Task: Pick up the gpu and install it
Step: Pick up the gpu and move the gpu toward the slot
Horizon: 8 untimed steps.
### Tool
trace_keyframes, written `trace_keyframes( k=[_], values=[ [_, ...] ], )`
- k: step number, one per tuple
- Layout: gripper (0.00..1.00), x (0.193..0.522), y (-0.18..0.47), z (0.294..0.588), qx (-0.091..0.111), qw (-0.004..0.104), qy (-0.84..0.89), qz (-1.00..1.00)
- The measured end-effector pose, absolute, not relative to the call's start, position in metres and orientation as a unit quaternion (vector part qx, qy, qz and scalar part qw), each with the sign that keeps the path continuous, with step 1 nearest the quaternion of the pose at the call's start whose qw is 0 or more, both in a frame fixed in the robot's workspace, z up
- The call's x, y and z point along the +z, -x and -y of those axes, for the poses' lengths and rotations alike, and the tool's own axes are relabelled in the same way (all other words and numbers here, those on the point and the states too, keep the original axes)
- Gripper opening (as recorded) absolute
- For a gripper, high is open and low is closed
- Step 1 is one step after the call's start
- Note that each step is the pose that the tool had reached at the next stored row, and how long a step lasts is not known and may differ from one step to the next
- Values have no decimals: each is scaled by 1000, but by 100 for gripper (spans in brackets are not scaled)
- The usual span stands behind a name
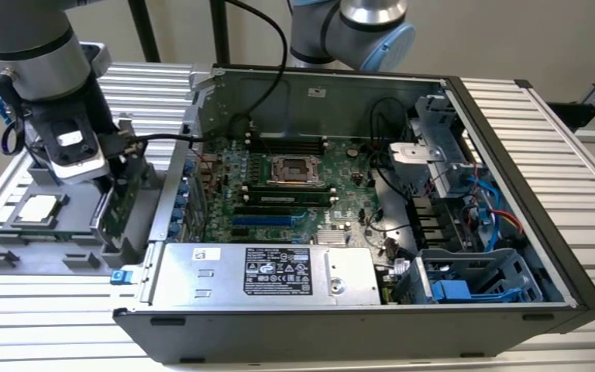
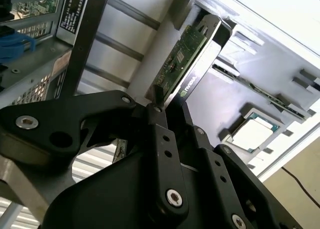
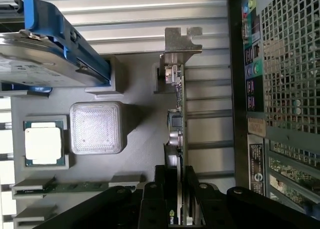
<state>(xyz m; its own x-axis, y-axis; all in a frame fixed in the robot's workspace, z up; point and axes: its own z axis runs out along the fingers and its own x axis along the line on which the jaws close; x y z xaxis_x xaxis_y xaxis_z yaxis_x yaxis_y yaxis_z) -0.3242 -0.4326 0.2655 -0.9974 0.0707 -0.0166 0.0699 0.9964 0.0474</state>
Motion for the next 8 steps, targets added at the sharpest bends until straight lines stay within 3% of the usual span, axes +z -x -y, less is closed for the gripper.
trace_keyframes(
  k=[8],
  values=[
    [0,275,324,433,23,9,-35,-999]
  ],
)
